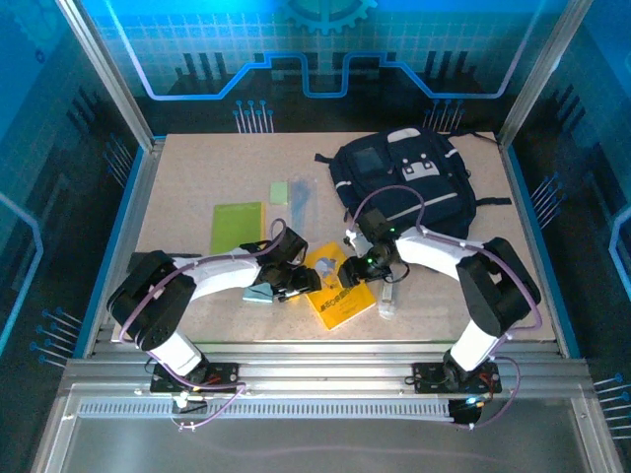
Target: Pack books, pencil case, and school supplies into a backpack
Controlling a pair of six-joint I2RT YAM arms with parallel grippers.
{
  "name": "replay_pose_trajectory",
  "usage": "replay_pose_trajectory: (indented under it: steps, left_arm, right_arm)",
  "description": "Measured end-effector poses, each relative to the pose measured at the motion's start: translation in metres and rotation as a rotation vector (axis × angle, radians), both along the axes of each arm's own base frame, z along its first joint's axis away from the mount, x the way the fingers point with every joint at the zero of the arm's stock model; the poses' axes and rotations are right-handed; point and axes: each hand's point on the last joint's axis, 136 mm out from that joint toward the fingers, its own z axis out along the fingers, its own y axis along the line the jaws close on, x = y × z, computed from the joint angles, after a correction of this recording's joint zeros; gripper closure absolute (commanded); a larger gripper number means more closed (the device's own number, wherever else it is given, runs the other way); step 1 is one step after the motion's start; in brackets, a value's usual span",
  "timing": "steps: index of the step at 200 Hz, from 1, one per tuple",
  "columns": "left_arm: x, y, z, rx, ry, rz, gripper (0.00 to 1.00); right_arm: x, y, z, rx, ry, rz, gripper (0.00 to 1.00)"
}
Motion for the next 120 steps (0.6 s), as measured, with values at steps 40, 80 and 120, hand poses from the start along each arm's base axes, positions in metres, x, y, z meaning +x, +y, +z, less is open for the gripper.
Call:
replay_pose_trajectory:
  steps: [40,80,120]
  left_arm:
    - [0.000,0.001,-0.001,0.008,0.001,0.002,0.45]
    - [0.000,0.001,-0.001,0.009,0.002,0.002,0.45]
    - [0.001,0.001,-0.001,0.009,0.002,0.001,0.42]
  right_arm:
    - [-0.004,0.013,0.034,0.126,-0.025,-0.006,0.50]
    - [-0.006,0.023,0.028,0.177,0.019,-0.013,0.57]
    - [-0.005,0.028,0.022,0.197,0.046,-0.030,0.76]
